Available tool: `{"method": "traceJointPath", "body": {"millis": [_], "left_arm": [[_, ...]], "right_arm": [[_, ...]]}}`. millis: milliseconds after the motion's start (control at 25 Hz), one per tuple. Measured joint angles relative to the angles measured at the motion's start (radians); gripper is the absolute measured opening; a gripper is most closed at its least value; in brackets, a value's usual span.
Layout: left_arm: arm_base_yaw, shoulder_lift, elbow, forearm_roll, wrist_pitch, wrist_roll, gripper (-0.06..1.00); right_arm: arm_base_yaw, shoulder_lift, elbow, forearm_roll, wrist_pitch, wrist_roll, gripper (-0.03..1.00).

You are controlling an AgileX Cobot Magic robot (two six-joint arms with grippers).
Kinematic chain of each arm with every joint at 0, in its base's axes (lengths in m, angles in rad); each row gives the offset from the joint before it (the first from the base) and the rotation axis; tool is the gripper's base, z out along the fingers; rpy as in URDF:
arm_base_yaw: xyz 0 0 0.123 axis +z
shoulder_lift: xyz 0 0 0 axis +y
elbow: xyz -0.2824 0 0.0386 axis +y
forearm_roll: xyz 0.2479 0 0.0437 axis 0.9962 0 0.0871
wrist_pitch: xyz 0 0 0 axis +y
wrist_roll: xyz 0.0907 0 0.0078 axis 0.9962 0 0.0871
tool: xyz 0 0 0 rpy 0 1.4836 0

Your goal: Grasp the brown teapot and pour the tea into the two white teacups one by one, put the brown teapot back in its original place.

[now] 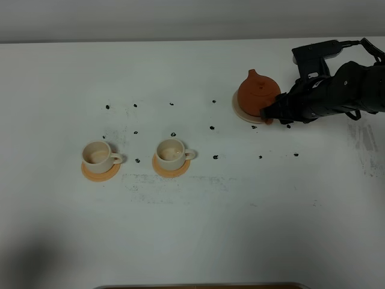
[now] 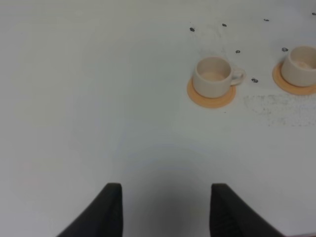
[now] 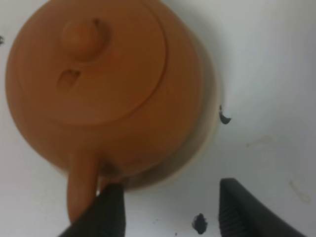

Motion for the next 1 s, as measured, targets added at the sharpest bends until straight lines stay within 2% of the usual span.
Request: {"method": "traceJointPath", "body": {"millis": [280,600,800,1000], "left_arm": [[0.000,0.000,0.000,0.000,0.000,0.000,0.43],[0.000,0.000,0.000,0.000,0.000,0.000,0.43],[0.000,0.000,0.000,0.000,0.000,0.000,0.43],[0.000,0.000,0.000,0.000,0.000,0.000,0.43]], "right_arm": [[0.000,0.000,0.000,0.058,0.001,-0.038,0.45],[-0.003,-0.002,0.000,0.052,0.018,-0.048,0.45],[-0.022,-0.042,0.000,0.000,0.041,-0.015,0.45],[-0.022,-0.100,0.000,-0.112,0.071,0.083,0.45]]}}
